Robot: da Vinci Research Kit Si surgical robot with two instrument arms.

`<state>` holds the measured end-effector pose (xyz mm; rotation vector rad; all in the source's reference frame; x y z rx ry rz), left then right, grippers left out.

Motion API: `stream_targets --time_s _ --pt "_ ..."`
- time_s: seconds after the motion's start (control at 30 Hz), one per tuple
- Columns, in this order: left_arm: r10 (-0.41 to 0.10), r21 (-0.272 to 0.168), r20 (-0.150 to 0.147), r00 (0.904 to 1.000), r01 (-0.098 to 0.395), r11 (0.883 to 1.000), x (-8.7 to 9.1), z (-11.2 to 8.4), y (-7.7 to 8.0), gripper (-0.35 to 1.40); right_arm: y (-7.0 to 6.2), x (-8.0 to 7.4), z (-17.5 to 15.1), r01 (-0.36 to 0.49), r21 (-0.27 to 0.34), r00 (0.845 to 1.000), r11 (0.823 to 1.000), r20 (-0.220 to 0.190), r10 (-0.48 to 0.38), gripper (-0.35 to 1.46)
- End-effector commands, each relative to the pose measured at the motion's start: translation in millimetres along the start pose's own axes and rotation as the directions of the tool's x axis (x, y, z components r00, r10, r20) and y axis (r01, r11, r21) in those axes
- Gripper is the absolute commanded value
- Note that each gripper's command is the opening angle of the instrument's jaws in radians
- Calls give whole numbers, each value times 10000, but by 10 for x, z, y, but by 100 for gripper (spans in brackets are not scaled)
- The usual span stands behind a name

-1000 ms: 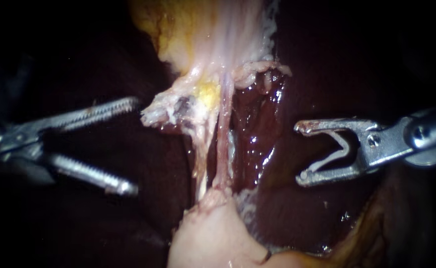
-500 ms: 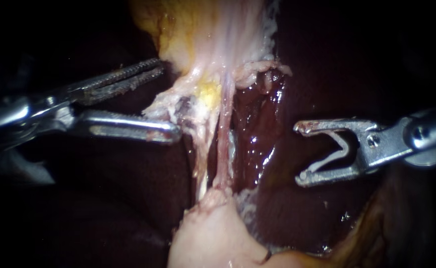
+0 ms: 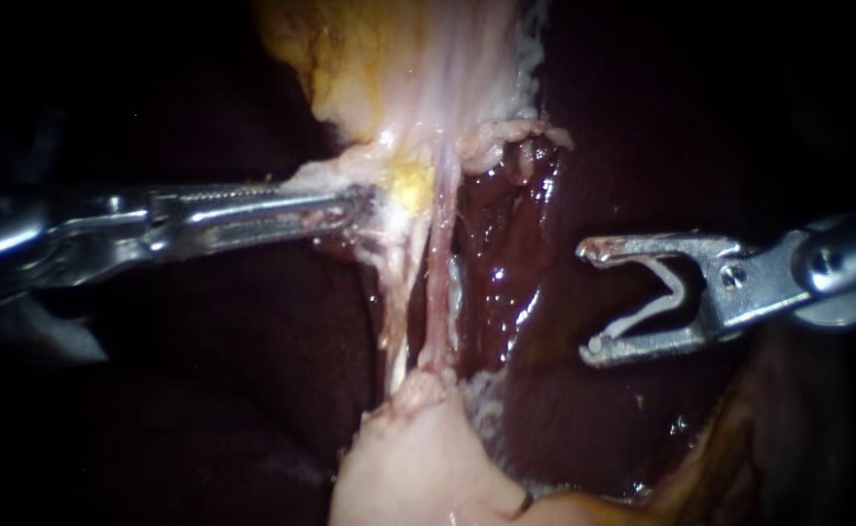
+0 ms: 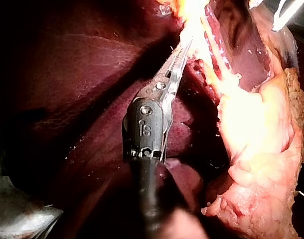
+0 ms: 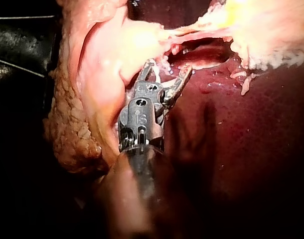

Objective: Grabbing gallbladder

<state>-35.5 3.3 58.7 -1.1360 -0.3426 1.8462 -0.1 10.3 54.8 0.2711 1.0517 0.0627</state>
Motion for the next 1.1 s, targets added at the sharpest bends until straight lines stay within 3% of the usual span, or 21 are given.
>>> stream_targets --time_s 0.03,0.23,0.4,0.63,1.1 --pt "-25 16 27 10000 24 10000 2 -3 1 -35 0 0 0 -3 -2 10000 10000 1 3 50" --pt "-275 123 633 9976 268 9996 8 -20 9 -35 0 0 0 -2 0 10000 10000 1 2 50" --pt "-512 5 751 9959 513 9987 31 -41 9 -35 0 0 0 -2 0 10000 10000 1 2 50" --pt "-810 -4 265 9964 811 9967 79 -72 -7 -35 0 0 -1 -1 1 10000 10000 0 1 50" --pt "-750 236 167 9970 746 9969 77 -74 -9 -35 0 -1 -1 -3 -1 10000 10000 1 3 50"
